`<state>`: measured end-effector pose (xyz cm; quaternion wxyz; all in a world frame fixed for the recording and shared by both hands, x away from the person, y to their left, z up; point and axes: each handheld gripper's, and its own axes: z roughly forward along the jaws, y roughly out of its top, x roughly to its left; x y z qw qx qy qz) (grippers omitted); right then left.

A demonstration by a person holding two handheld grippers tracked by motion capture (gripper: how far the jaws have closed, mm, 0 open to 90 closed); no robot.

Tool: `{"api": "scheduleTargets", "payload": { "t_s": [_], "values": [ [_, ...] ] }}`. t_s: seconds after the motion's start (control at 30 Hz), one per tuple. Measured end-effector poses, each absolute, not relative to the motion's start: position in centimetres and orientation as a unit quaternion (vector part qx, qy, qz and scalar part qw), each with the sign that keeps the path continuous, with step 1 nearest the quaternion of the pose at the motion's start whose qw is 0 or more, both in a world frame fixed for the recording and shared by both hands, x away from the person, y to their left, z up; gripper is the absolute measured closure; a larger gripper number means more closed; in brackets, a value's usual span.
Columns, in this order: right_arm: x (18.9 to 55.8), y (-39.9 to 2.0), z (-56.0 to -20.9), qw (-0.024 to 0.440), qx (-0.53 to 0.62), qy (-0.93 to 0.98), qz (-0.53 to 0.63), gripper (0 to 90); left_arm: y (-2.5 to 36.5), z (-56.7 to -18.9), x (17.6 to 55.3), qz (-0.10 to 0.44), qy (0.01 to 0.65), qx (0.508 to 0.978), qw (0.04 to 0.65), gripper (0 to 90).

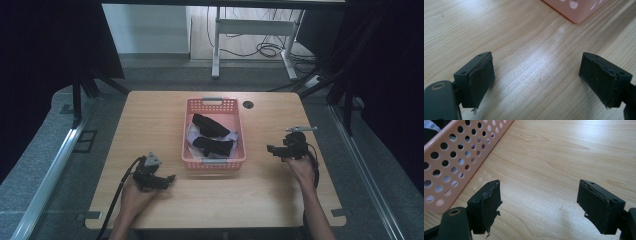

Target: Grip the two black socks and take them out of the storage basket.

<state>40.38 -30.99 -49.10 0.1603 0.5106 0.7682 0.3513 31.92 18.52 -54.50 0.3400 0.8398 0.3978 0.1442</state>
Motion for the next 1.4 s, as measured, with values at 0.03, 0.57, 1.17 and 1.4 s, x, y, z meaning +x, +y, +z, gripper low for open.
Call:
{"api": "scheduleTargets", "payload": {
  "t_s": [0.03,0.57,1.17,1.4],
  "values": [
    [40.4,-30.9,-49.1,0.162,0.509,0.77,0.348,18.7,18.5,-54.5,31.9,0.144,0.397,0.841,0.339,12.6],
    [40.4,-30.3,-49.2,0.166,0.495,0.783,0.339,17.0,18.5,-54.5,31.9,0.144,0.398,0.84,0.34,12.6],
    [40.0,-28.1,-47.2,0.151,0.457,0.8,0.359,14.3,18.5,-54.5,31.9,0.144,0.397,0.841,0.339,12.6],
    [39.7,-26.9,-46.0,0.16,0.437,0.812,0.352,13.4,18.5,-54.5,31.9,0.144,0.397,0.841,0.339,12.6]
  ]
}}
